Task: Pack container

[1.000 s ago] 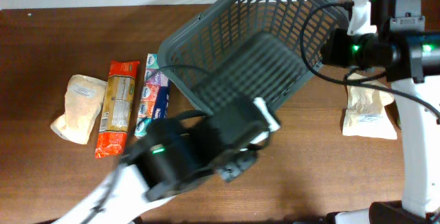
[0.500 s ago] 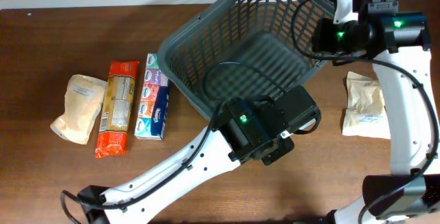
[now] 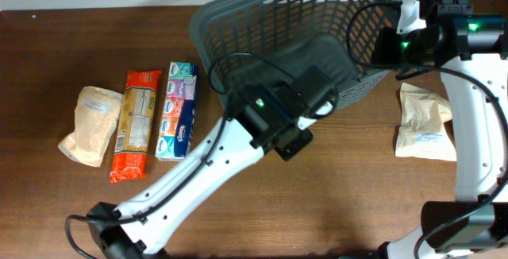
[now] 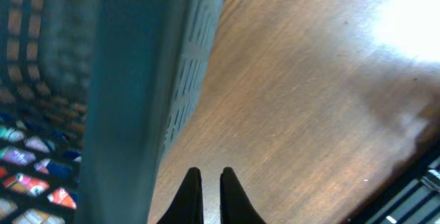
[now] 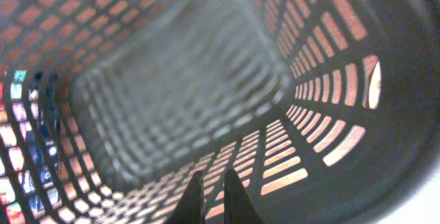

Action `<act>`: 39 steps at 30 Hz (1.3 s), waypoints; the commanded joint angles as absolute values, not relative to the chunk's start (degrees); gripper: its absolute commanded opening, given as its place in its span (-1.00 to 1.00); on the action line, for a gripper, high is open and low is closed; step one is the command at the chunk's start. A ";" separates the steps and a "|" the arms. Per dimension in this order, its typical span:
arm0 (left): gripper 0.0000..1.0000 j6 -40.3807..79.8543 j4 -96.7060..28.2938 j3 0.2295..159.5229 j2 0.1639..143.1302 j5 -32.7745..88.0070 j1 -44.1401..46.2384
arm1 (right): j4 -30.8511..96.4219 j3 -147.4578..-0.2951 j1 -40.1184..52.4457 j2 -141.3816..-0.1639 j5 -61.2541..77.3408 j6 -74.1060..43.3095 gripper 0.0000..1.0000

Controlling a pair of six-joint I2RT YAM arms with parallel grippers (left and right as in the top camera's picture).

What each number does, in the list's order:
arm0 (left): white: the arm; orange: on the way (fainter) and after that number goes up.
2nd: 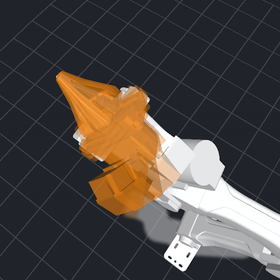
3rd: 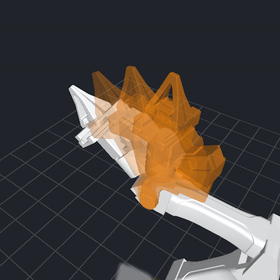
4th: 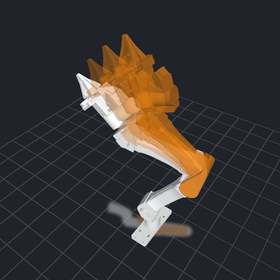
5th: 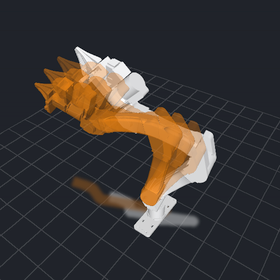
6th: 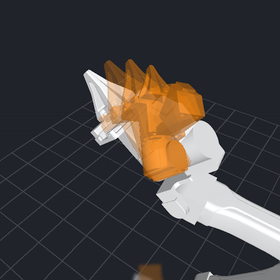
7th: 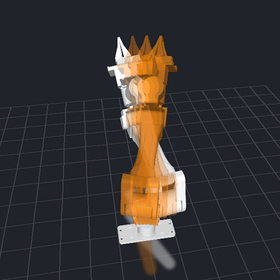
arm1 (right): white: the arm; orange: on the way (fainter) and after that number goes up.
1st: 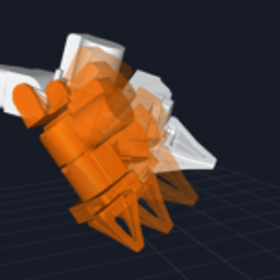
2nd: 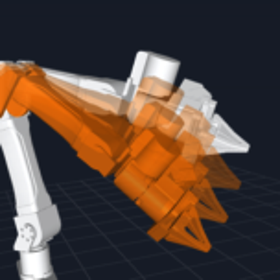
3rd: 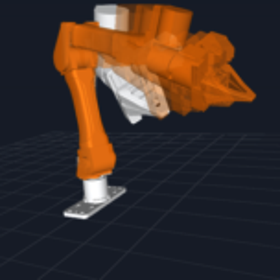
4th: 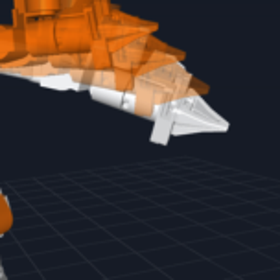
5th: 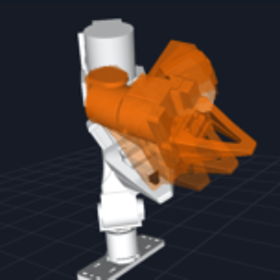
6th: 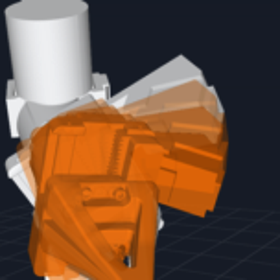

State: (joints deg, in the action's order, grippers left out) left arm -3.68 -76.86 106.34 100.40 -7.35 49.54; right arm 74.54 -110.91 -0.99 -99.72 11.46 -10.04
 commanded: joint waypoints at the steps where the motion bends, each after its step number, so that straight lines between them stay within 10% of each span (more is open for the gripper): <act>1: -0.97 -4.84 -77.19 105.67 100.84 -8.91 45.54 | 76.86 -111.33 -1.58 -100.12 9.85 -9.21 -0.92; 22: -0.97 -1.54 -84.93 105.69 94.89 -8.40 35.83 | 74.78 -112.79 -1.74 -87.35 9.61 -8.84 -0.92; 39: -0.67 6.83 -85.32 105.67 74.41 -15.88 19.64 | 67.05 -113.06 -21.56 -94.91 10.26 -13.80 -0.92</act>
